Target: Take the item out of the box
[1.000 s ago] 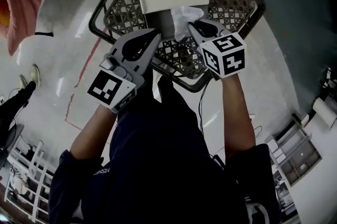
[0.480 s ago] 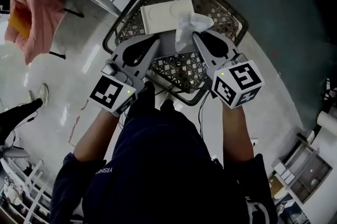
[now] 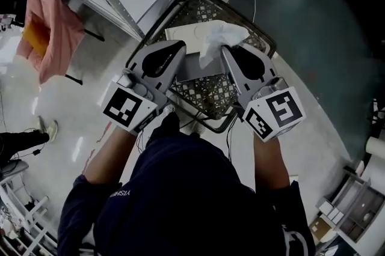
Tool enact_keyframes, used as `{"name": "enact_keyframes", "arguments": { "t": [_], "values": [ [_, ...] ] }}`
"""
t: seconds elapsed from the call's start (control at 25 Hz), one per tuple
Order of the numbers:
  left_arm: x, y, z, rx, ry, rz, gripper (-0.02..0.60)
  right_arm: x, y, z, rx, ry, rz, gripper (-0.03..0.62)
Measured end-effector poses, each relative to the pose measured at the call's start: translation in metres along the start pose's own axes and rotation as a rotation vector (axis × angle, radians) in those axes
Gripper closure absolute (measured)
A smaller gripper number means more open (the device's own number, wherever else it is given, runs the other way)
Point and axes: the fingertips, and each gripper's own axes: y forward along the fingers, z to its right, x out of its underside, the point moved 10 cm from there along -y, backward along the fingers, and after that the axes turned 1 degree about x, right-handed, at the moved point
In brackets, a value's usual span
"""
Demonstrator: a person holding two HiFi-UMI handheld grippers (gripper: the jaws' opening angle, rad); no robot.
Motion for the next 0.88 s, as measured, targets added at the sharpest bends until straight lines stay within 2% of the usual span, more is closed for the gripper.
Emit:
{"name": "enact_keyframes", "arguments": {
  "t": [0.44, 0.88],
  "values": [
    [-0.032, -0.007, 0.012, 0.008, 0.063, 0.062, 0.575, -0.030, -0.028, -0.019, 0.014, -0.049, 0.107, 0.543],
    [-0.039, -0.006, 0.013, 0.007, 0.070, 0.076, 0.575, -0.035, -0.035, -0.027, 0.021, -0.060, 0.140, 0.543]
  ]
}}
